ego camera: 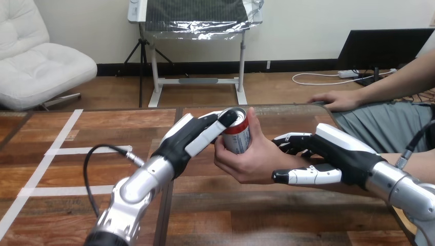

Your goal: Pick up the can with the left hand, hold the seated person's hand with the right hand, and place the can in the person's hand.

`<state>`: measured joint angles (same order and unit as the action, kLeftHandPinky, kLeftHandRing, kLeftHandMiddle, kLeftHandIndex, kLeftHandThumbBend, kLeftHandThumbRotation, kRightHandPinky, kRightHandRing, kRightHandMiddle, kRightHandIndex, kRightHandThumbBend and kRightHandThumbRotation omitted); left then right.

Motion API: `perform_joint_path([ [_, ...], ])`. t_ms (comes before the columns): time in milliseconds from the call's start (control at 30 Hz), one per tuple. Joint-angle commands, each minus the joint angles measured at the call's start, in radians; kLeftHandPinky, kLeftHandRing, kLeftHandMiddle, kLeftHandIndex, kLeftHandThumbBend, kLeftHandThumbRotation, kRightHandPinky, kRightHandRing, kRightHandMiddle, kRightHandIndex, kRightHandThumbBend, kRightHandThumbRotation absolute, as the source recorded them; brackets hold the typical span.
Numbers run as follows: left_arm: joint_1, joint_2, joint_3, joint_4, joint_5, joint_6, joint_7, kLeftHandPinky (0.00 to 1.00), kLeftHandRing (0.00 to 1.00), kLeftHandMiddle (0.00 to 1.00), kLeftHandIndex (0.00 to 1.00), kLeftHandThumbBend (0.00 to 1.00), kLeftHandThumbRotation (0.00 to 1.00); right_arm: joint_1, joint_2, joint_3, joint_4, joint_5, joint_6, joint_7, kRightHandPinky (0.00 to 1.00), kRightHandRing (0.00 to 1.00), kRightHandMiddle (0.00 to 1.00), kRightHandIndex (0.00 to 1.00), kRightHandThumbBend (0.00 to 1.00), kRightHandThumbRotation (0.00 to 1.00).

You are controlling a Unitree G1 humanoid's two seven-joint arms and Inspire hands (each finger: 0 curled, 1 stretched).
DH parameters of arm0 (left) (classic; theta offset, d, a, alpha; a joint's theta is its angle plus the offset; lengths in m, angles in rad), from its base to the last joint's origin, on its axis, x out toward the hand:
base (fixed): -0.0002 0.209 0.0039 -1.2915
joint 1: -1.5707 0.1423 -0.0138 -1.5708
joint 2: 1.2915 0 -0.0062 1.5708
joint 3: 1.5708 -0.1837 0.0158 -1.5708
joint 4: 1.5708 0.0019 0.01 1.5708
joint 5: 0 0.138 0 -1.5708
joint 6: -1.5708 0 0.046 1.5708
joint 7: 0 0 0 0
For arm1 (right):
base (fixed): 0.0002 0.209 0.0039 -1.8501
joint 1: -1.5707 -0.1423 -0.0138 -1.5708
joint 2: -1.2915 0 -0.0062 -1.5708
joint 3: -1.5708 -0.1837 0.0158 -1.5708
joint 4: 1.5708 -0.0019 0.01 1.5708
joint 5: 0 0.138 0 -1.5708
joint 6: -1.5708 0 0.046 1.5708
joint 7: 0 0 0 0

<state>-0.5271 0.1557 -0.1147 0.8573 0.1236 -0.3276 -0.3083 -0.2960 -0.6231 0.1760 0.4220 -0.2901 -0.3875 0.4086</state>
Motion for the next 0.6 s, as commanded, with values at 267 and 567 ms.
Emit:
perform_joint_path([
  [267, 0.071, -0.006, 0.058, -0.099, -0.048, -0.042, 0.060, 0.80, 0.81, 0.82, 0.83, 0.87, 1.00, 0.091, 0.086, -0.027, -0.054, 0.047, -0.006, -0.077, 0.64, 0.77, 0.81, 0.85, 1.00, 0.86],
  [567, 0.154, -0.019, 0.072, -0.174, -0.059, -0.063, 0.102, 0.80, 0.82, 0.83, 0.82, 0.89, 1.00, 0.147, 0.132, -0.079, -0.074, 0.109, -0.058, -0.152, 0.68, 0.80, 0.84, 0.87, 0.99, 0.92],
])
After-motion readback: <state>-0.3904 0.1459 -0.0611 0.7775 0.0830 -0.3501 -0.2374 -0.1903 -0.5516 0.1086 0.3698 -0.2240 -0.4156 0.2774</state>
